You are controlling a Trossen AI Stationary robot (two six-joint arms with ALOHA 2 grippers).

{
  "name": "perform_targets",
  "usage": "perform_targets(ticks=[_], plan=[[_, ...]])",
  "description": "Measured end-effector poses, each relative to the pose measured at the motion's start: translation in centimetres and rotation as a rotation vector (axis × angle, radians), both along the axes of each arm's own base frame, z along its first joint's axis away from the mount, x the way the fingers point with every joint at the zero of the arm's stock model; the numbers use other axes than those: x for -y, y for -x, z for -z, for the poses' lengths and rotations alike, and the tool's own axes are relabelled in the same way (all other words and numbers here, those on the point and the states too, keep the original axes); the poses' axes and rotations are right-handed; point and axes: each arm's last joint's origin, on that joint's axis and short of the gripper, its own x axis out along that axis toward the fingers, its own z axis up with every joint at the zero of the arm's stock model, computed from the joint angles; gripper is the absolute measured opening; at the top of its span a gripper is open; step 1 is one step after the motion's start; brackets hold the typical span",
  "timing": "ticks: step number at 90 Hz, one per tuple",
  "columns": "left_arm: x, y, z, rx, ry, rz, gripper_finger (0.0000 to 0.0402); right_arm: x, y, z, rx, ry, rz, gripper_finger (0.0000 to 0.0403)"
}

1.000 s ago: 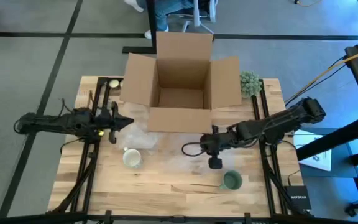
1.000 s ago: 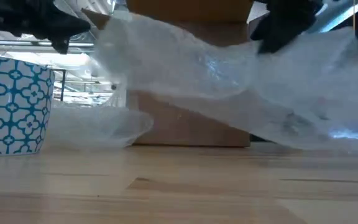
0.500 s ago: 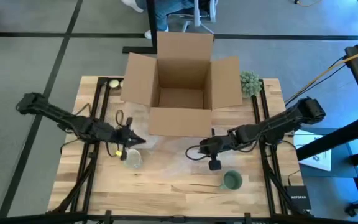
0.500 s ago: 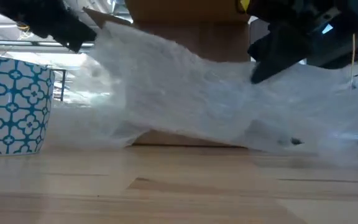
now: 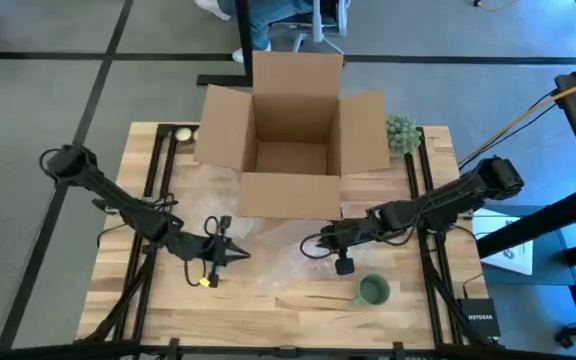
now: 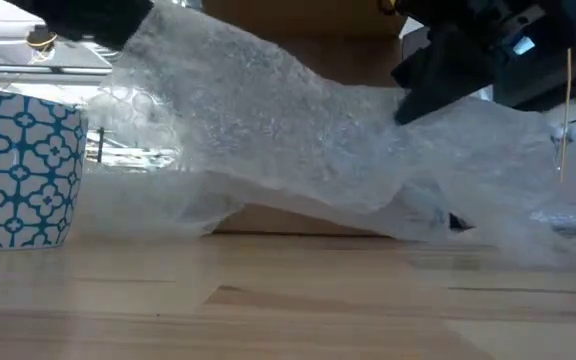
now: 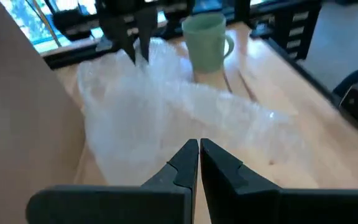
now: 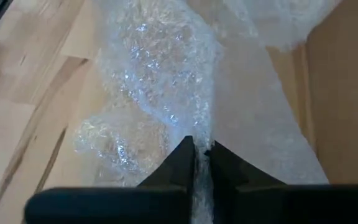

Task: Wrap mug
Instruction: Prepare the bubble wrap

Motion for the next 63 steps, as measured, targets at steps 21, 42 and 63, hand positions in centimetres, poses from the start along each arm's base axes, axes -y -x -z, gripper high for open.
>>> perform_targets(ticks=[21,42,63], plan=[[1.5,-1.9,-0.4,-0.118,-0.129,0.044,0.0078,0.0,0.0,0.0,0.002,0.001,-0.002,0.0009],[2.3,-2.3,0.8,-0.178,-0.21,0.05,0.0139,-0.1,0.0,0.0,0.001,-0.022,-0.013,0.0009],[2.6,-3.3,0.3,-0.062,-0.265,0.053,0.0157,-0.1,-0.2,-0.2,0.027,-0.04,-0.008,0.0009]])
